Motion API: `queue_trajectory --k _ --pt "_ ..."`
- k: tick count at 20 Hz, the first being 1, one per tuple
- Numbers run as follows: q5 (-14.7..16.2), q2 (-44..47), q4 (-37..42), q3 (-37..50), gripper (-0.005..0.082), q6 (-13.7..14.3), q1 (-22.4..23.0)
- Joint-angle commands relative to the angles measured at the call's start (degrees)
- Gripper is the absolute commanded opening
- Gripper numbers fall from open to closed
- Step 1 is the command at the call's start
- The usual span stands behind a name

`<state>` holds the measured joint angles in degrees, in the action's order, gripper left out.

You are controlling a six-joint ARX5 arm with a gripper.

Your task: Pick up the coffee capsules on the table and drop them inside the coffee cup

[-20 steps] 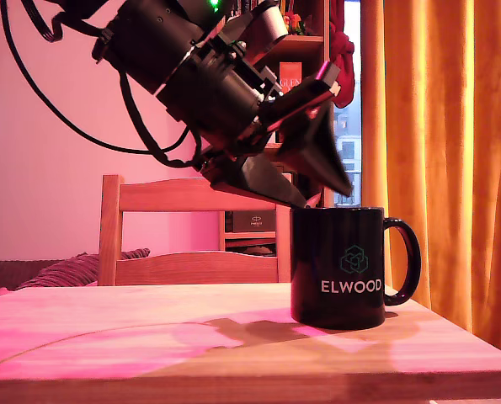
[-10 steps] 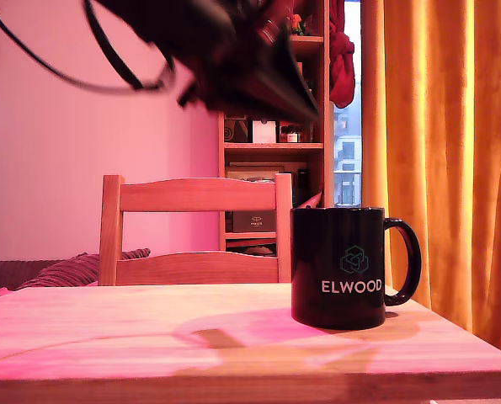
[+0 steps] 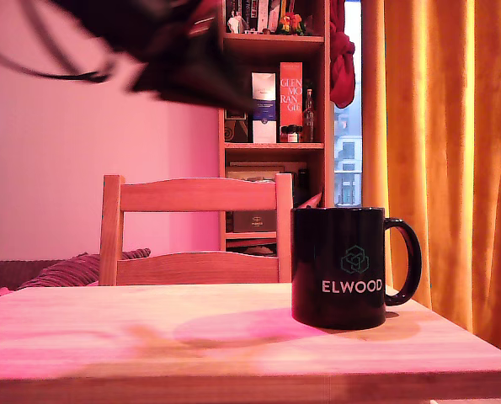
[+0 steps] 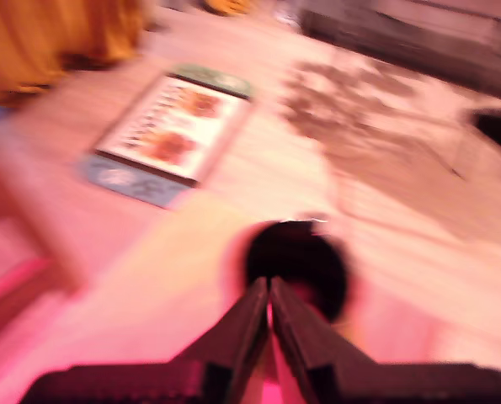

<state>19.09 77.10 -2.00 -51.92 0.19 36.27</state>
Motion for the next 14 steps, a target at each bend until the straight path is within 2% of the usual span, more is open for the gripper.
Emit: queue_trajectory --k 1,9,14 --pt "0.17 -1.22 1.51 3.02 -0.0023 0.26 -2.89" --pt "3.80 -5.90 3.91 8.09 -0.0023 0.26 -20.50" --pt "5.92 -10.05 7.34 13.46 -0.0023 -0.68 -29.14"
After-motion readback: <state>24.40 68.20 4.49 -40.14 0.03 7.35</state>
